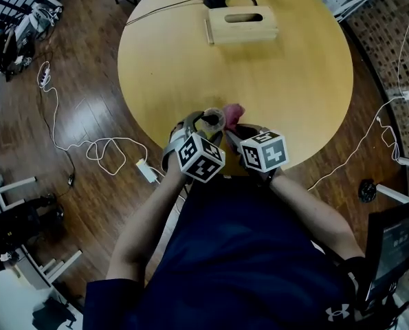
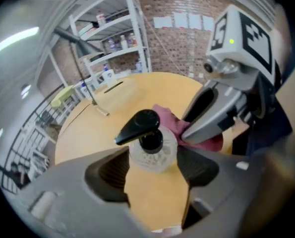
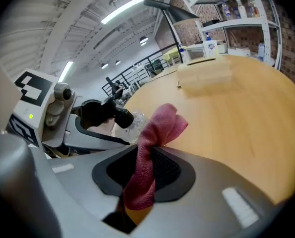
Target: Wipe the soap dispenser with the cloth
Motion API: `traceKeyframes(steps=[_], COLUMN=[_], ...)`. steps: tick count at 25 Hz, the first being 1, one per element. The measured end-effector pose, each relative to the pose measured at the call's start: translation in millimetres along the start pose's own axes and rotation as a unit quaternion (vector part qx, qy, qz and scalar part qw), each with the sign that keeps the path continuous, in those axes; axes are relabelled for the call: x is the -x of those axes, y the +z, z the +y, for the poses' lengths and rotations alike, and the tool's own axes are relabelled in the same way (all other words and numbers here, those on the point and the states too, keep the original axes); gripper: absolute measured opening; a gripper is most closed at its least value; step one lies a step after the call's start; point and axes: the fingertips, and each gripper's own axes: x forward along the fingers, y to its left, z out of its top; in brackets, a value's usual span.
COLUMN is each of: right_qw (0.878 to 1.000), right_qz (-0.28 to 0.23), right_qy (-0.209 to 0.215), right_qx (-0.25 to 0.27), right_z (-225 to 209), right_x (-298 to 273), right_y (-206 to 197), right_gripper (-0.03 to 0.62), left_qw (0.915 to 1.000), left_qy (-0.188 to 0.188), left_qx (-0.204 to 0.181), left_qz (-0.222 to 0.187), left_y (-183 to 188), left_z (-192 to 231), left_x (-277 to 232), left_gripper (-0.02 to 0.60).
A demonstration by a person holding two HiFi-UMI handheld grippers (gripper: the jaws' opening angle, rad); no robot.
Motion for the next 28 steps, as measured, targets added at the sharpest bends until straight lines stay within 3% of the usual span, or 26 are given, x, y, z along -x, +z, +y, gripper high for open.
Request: traceKeyframes(steps=[2, 4, 7, 9, 11, 12, 14, 17, 20, 22, 25, 28], right_qw=[1.0, 0.999, 0.996, 0.994, 0.995, 0.995, 0.998, 1.0, 1.0, 1.0, 0.998, 0.995], right_qz=[0.002, 0.025, 0.075, 0.099, 0.101, 0.093, 0.066, 0.02, 0.007, 0.021, 0.061, 0.093], right_qy=[-0.001, -0.008, -0.029, -0.027, -0.016, -0.011, -0.006, 0.003, 0.005, -0.002, -0.023, -0.02], right_qx=[0.009, 0.019, 0.038, 0.034, 0.021, 0.014, 0.008, 0.014, 0.01, 0.008, 0.016, 0.017], right_z=[0, -8, -22, -30, -34, -31, -19, 0, 1, -7, -21, -30], right_x=[-2, -15, -37, -48, -51, -47, -30, -5, -5, -17, -38, -53], right_y=[-2, -12, -30, -43, -47, -43, -27, -7, -7, -16, -32, -49], right_gripper=[0.089, 0.089, 0.089, 0.089, 0.089, 0.089, 0.089, 0.089, 0.089, 0.089, 0.089, 0.089], left_qw=[0.9984, 0.9988, 0.9961, 0.9859, 0.9758, 0.9743, 0.9807, 0.995, 0.9996, 0.9996, 0.9976, 0.9866], left_qy=[-0.01, -0.025, -0.045, -0.062, -0.078, -0.082, -0.073, -0.026, -0.001, -0.015, -0.057, -0.087], left_qx=[0.056, 0.04, -0.074, -0.155, -0.204, -0.21, -0.181, -0.096, -0.022, 0.008, -0.035, -0.138], left_qz=[-0.009, -0.013, -0.019, -0.017, -0.008, -0.002, 0.003, -0.006, -0.019, -0.024, -0.017, -0.003], left_y=[-1, -3, 0, 4, 5, 5, 5, 8, 10, 11, 7, 5], left_z=[0, 1, -1, -5, -8, -8, -6, -3, -3, -3, -1, 0], left_x=[5, 10, 15, 13, 8, 6, 6, 6, 7, 10, 14, 11], left_gripper=[0.301, 0.294, 0.287, 0.288, 0.288, 0.291, 0.29, 0.288, 0.282, 0.282, 0.281, 0.298])
